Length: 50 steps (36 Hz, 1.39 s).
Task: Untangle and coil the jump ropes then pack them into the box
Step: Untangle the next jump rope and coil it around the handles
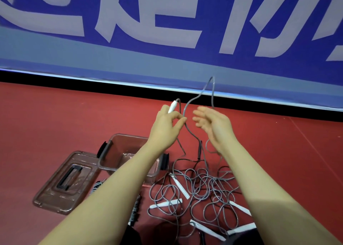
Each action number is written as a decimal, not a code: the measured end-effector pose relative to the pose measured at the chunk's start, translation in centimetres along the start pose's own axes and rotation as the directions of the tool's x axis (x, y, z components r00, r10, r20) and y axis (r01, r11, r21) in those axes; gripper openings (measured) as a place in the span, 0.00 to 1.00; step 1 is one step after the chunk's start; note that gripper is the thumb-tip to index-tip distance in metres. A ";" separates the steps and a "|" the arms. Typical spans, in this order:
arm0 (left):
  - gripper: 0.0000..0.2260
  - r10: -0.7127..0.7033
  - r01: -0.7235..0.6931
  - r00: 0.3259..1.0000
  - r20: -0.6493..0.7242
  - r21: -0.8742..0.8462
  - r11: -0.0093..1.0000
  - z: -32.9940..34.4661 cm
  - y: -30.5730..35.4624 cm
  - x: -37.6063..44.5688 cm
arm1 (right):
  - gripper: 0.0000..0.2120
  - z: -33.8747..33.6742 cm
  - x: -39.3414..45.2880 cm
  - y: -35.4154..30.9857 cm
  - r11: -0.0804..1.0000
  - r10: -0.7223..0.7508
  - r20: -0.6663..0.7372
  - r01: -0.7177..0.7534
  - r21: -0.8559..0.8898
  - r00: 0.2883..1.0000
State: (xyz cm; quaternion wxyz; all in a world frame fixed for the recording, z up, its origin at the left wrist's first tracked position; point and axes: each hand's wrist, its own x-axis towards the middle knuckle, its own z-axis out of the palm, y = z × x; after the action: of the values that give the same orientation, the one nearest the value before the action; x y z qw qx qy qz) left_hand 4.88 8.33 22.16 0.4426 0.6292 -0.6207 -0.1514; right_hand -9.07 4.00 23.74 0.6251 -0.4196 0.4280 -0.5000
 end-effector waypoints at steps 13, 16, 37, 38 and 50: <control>0.07 -0.036 0.021 0.990 -0.136 -0.112 0.993 -1.7 0.5 1.0 | 0.07 -1.1 -0.6 3.6 0.518 0.153 0.296 0.178 -0.836 0.943; 0.09 -0.053 0.042 0.996 -0.074 -0.146 0.988 -1.9 0.6 1.0 | 0.10 -0.6 -0.4 3.6 0.520 0.040 0.262 0.204 -0.829 0.964; 0.03 -0.053 0.095 0.942 0.331 -0.111 0.989 -0.1 0.2 -1.3 | 0.06 1.1 -1.2 -1.6 0.956 -0.110 -0.116 0.137 0.258 0.987; 0.02 -0.053 0.097 0.940 0.338 -0.116 0.988 -0.2 0.2 -1.3 | 0.06 1.1 -1.1 -1.6 0.948 -0.107 -0.126 0.140 0.287 0.986; 0.03 -0.081 0.098 0.989 0.126 -0.142 0.985 -0.8 0.5 -0.2 | 0.13 0.4 -0.6 0.7 0.927 0.080 0.074 -0.047 -0.372 0.994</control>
State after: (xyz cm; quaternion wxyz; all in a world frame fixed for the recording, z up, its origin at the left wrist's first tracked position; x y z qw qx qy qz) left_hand 5.09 8.89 22.89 0.4429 0.6118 -0.6041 -0.2541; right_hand -8.63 4.75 23.26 0.5690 -0.5374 0.4999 -0.3709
